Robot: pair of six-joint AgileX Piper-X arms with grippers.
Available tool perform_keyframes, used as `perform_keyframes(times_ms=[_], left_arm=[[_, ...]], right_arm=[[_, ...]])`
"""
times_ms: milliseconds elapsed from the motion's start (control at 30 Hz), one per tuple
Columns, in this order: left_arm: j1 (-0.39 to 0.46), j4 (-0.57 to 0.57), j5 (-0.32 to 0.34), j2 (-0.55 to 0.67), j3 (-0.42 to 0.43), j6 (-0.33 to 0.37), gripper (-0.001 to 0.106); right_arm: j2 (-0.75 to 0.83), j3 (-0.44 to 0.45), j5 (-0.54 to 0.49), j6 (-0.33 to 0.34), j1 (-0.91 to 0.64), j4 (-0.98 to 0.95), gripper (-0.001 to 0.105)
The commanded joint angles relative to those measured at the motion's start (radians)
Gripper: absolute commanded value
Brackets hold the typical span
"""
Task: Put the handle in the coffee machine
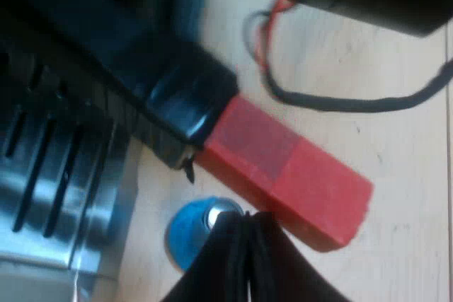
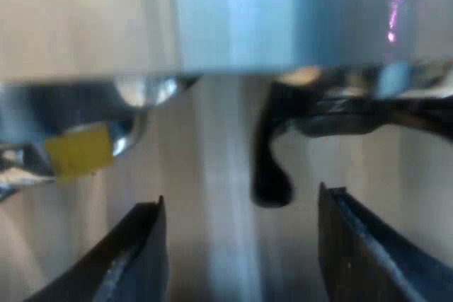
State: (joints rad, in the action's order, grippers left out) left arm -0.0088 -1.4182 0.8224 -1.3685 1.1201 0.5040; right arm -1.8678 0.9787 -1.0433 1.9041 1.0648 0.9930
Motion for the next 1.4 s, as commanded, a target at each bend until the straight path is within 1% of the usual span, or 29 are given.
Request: perform_keyframes(times_ms=[33, 67, 100, 133, 200, 233, 300, 400, 533, 633, 733, 767, 800, 867, 933, 967, 1000, 1033, 1067, 1133, 1167, 1233, 1333, 1400], left_arm=[[-0.020, -0.050, 0.129, 0.026, 0.003, 0.010, 0.000], [-0.020, -0.050, 0.140, 0.026, 0.003, 0.013, 0.000], [-0.020, -0.050, 0.143, 0.026, 0.003, 0.015, 0.000], [-0.020, -0.050, 0.144, 0.026, 0.003, 0.015, 0.000], [-0.020, -0.050, 0.158, 0.026, 0.003, 0.015, 0.000], [-0.020, -0.050, 0.160, 0.026, 0.003, 0.015, 0.000], [-0.020, -0.050, 0.161, 0.026, 0.003, 0.015, 0.000], [-0.020, -0.048, 0.158, 0.026, 0.000, 0.008, 0.000], [-0.020, -0.048, 0.160, 0.033, 0.000, -0.005, 0.000], [-0.020, -0.048, 0.158, 0.062, 0.000, -0.009, 0.000], [-0.010, -0.041, 0.149, 0.099, 0.000, -0.005, 0.000], [0.003, -0.039, 0.129, 0.104, 0.000, 0.033, 0.000], [0.010, -0.037, 0.111, 0.104, 0.000, 0.053, 0.000], [0.036, -0.014, 0.053, 0.104, -0.007, 0.076, 0.000], [0.053, 0.013, 0.033, 0.104, -0.009, 0.099, 0.000], [0.069, 0.051, 0.009, 0.104, -0.009, 0.137, 0.000], [0.072, 0.063, 0.001, 0.104, -0.009, 0.152, 0.000], [0.079, 0.113, -0.031, 0.104, -0.009, 0.222, 0.000], [0.079, 0.150, -0.060, 0.104, -0.017, 0.264, 0.000], [0.072, 0.197, -0.096, 0.104, -0.032, 0.307, 0.000], [0.063, 0.214, -0.113, 0.104, -0.046, 0.325, 0.000], [0.040, 0.224, -0.150, 0.104, -0.081, 0.335, 0.000], [-0.006, 0.265, -0.195, 0.104, -0.127, 0.344, 0.000], [-0.032, 0.286, -0.207, 0.104, -0.137, 0.371, 0.000]], right_arm=[[0.081, -0.040, 0.010, -0.055, 0.026, -0.029, 0.051], [0.088, -0.044, 0.011, -0.057, 0.027, -0.040, 0.051], [0.129, -0.087, 0.010, -0.069, 0.044, -0.073, 0.051], [0.140, -0.099, 0.008, -0.069, 0.048, -0.081, 0.051], [0.189, -0.151, 0.008, -0.069, 0.059, -0.108, 0.051], [0.193, -0.160, 0.008, -0.069, 0.060, -0.109, 0.051], [0.240, -0.216, 0.008, -0.069, 0.067, -0.109, 0.051], [0.302, -0.271, 0.008, -0.069, 0.067, -0.119, 0.051], [0.358, -0.298, 0.014, -0.089, 0.067, -0.201, 0.051], [0.387, -0.298, 0.053, -0.142, 0.067, -0.280, 0.051], [0.395, -0.298, 0.090, -0.151, 0.067, -0.296, 0.051], [0.396, -0.298, 0.115, -0.151, 0.067, -0.295, 0.051], [0.397, -0.298, 0.122, -0.151, 0.067, -0.295, 0.051], [0.419, -0.298, 0.246, -0.151, 0.079, -0.307, 0.051], [0.439, -0.298, 0.278, -0.151, 0.092, -0.324, 0.051], [0.464, -0.298, 0.310, -0.151, 0.111, -0.352, 0.051], [0.468, -0.298, 0.315, -0.151, 0.115, -0.357, 0.051], [0.497, -0.298, 0.345, -0.159, 0.138, -0.402, 0.051], [0.525, -0.298, 0.353, -0.174, 0.158, -0.442, 0.051], [0.555, -0.298, 0.365, -0.204, 0.177, -0.500, 0.051], [0.577, -0.298, 0.398, -0.208, 0.189, -0.537, 0.051], [0.601, -0.295, 0.442, -0.220, 0.205, -0.581, 0.051], [0.636, -0.295, 0.464, -0.228, 0.223, -0.612, 0.051], [0.656, -0.295, 0.473, -0.228, 0.231, -0.628, 0.051]])
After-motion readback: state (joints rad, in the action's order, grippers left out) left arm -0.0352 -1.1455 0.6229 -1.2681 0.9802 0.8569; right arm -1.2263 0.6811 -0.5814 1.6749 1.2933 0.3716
